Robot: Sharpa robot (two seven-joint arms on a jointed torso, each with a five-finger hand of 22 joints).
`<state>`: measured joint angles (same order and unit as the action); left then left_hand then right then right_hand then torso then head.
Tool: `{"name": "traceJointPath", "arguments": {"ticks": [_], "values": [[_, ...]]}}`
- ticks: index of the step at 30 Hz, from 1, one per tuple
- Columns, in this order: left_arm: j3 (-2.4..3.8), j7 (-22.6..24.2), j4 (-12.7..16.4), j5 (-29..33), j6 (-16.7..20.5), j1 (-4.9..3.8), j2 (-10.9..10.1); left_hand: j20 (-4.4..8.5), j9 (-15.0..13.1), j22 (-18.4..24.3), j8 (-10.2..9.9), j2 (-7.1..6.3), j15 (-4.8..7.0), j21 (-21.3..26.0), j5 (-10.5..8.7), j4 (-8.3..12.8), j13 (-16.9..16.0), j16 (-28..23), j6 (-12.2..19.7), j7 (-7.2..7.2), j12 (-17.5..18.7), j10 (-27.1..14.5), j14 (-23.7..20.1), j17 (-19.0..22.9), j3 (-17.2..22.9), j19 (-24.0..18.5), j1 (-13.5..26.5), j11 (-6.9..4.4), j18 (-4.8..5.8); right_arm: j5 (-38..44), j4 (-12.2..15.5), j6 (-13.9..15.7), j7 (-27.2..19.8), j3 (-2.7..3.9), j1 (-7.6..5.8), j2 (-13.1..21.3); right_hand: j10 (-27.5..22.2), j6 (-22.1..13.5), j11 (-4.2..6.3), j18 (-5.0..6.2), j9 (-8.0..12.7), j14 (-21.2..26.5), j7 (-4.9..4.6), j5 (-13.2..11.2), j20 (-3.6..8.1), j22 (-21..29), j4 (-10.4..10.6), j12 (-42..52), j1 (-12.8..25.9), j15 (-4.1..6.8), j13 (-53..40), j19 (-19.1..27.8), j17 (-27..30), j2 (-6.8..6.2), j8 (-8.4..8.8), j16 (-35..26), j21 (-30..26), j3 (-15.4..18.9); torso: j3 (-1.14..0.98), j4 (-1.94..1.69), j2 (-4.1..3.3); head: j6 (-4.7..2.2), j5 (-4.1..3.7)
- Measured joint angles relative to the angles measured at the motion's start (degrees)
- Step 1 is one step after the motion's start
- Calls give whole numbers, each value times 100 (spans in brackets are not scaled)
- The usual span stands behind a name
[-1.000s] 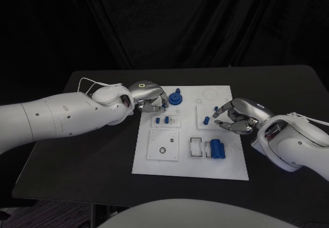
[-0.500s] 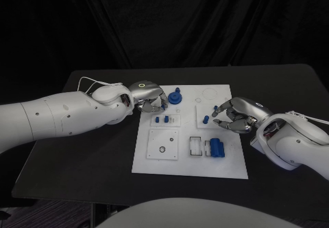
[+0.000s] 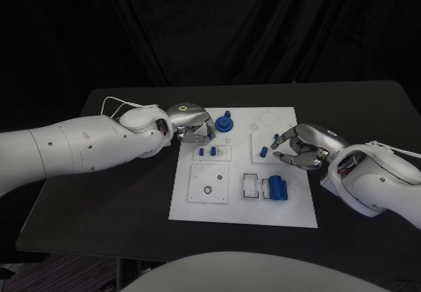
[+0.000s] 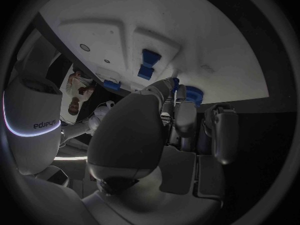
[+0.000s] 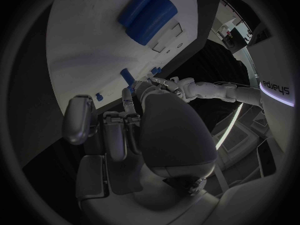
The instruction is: Assemble the parts on the task board
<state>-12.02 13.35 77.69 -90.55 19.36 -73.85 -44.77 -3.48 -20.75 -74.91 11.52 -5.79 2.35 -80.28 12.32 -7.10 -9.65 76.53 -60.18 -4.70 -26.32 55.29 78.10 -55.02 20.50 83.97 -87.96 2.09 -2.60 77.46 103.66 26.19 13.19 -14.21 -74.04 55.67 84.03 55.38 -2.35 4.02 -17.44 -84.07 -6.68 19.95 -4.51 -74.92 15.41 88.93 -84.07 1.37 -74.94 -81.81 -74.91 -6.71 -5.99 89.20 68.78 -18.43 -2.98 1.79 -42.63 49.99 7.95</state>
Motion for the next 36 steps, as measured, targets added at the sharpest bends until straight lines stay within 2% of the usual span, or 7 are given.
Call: {"name": "traceJointPath", "arguments": {"ticks": [36], "values": [[2, 2, -21, 2, -36, 8, 65, -20, -13, 0, -44, -22, -1, 158, 0, 15, 1, -101, 21, 21, 45, -22, -124, 195, 16, -63, 23, 20, 0, -40, 4, -23, -1, 0, 0, -13, 0, 0, 0, 0, 4, 0, 0, 0, 0, 1, -16, -57, 0, 0, 2, 0, 0, 0, 0, -23, 0, -16, -1, 3, 7, 2, 35]]}}
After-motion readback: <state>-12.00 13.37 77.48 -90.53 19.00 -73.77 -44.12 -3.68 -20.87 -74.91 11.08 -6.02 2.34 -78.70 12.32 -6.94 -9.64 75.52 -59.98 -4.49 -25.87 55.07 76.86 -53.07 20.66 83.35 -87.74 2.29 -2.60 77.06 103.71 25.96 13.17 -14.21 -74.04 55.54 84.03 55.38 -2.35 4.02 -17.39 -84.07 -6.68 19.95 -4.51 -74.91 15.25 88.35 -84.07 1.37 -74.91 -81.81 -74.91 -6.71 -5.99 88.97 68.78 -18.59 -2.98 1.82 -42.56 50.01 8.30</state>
